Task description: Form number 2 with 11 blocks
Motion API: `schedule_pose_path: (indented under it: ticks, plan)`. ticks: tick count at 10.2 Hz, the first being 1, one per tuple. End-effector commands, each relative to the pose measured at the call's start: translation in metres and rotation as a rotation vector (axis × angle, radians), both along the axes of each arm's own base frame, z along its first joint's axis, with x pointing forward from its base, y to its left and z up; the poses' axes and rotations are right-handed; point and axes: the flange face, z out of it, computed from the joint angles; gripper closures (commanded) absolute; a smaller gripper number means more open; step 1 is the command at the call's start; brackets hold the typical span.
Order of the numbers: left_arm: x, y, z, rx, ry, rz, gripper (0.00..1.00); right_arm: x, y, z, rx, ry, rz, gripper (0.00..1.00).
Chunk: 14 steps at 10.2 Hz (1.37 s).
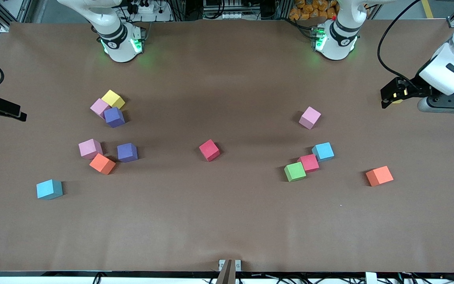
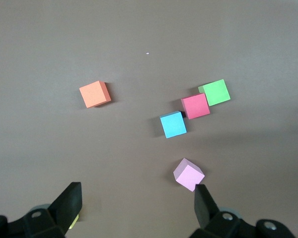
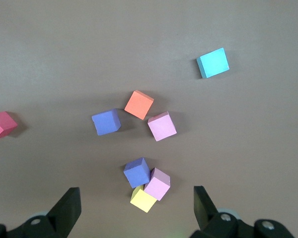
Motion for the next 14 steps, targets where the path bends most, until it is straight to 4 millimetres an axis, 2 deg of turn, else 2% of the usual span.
schedule_pose_path:
  ticks: [1,2,4,5,7,9,10,12,13,14]
  plan:
    - [-0.004,0.003,-0.001,0.005,-0.003,-0.017,0.0,-0.001,0.001,0.005,0.002,-0.002,-0.003,0.0]
    - [0.001,0.004,-0.022,0.002,0.03,-0.02,0.0,-0.001,0.001,0.005,0.003,-0.002,-0.003,0.0]
    - [-0.002,-0.007,-0.098,0.005,0.07,-0.018,0.0,0.001,0.004,0.001,0.004,0.006,0.005,0.0]
    - [-0.009,-0.011,-0.134,0.006,0.083,-0.002,0.0,0.004,0.02,-0.005,0.005,0.016,0.032,0.0]
    - [-0.025,-0.017,-0.2,0.013,0.112,0.042,0.0,0.022,0.06,-0.049,0.006,0.089,0.117,0.0]
    - [-0.044,-0.02,-0.266,-0.01,0.151,0.165,0.0,0.02,0.071,-0.08,0.063,0.153,0.158,0.0]
    - [-0.052,-0.033,-0.286,-0.037,0.176,0.272,0.0,0.019,0.086,-0.091,0.063,0.177,0.183,0.0]
    - [-0.061,-0.051,-0.301,-0.031,0.215,0.435,0.0,0.018,0.119,-0.141,0.058,0.244,0.221,0.0]
    - [-0.062,-0.053,-0.313,-0.029,0.241,0.502,0.0,0.015,0.131,-0.167,0.054,0.238,0.231,0.0]
    - [-0.063,-0.058,-0.326,-0.03,0.262,0.584,0.0,0.012,0.133,-0.187,0.057,0.232,0.226,0.0]
